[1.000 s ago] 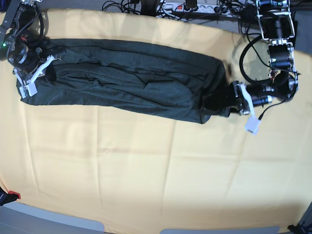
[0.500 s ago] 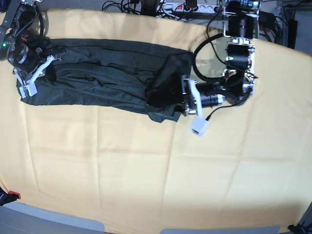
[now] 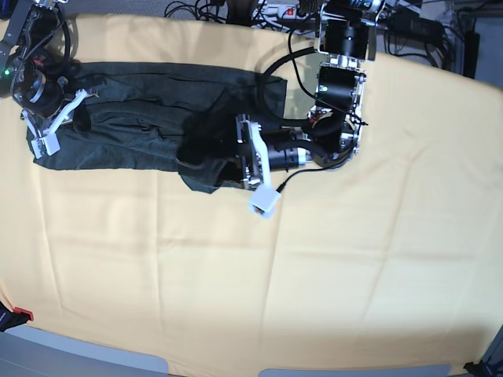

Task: Fold the T-shirt properly
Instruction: 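Fold the held end with the left gripper toward the right gripper, then press the folded end down with the left gripper onto the strip, then regrasp the folded end with the left gripper and flatten it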

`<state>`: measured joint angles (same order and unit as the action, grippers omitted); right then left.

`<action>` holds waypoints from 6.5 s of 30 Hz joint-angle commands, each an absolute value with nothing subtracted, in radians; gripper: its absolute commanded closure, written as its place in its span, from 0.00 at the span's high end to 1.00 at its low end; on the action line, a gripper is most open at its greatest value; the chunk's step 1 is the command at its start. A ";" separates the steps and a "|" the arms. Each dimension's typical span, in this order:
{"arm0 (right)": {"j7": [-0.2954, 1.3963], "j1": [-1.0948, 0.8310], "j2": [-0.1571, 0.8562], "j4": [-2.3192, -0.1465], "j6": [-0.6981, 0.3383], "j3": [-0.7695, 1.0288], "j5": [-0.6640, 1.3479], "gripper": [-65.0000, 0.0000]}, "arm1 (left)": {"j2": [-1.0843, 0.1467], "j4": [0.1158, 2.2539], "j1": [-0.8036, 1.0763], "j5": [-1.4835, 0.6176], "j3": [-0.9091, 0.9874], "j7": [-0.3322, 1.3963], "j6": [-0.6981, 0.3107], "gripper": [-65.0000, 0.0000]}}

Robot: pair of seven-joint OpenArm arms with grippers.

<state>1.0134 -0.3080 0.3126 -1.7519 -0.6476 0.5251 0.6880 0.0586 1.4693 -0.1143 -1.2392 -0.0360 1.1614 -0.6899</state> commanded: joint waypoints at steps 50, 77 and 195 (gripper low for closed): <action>1.022 -0.305 0.327 -1.765 -0.646 0.530 0.679 0.00 | -0.075 1.488 -0.186 -0.743 -0.162 1.101 -0.653 0.00; 1.024 -0.305 0.327 -1.765 -0.646 0.530 0.680 0.00 | -0.153 1.642 -0.248 -0.925 -0.142 1.243 -0.667 0.00; 1.036 -0.308 0.329 -1.765 -0.643 0.530 0.680 0.00 | -0.093 1.621 -0.280 -0.916 -0.286 1.284 -0.698 0.00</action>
